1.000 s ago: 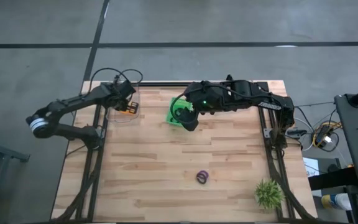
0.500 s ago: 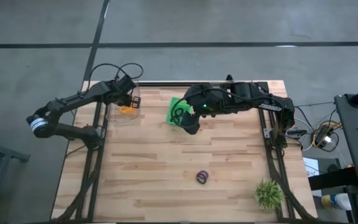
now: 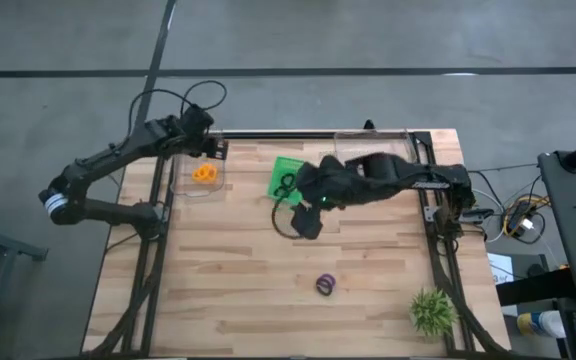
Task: Sort spring keychains
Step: Put the black spring keychain into the green bin
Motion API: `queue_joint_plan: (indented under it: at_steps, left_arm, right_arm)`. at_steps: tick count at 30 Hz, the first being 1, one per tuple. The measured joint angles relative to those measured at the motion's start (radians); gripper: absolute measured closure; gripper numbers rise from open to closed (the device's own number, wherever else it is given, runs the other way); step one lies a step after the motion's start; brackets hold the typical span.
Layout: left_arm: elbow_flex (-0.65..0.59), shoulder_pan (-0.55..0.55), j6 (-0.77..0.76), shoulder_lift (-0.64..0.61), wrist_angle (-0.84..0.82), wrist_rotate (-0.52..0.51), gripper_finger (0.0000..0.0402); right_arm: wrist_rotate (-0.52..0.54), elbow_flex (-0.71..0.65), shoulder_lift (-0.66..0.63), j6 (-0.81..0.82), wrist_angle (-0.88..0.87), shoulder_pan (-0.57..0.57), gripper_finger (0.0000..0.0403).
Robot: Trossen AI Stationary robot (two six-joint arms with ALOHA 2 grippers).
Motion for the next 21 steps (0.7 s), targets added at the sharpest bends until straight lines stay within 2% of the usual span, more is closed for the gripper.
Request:
queue_joint_plan:
  at_steps: [4,8,21]
  left_arm:
    - [0.068,-0.029,0.007,-0.023,0.008,0.047,0.0221]
    - [0.156,-0.073,0.012,-0.039,0.01,0.079,0.0221]
    - [0.406,-0.28,-0.008,-0.044,0.088,0.128,0.0221]
  right_arm:
    - [-0.014,-0.084,0.0,0.058,0.001,0.024,0.0129]
    - [-0.101,-0.172,0.001,0.136,0.003,0.031,0.0137]
    - [-0.267,-0.513,0.001,0.316,0.088,0.083,0.0161]
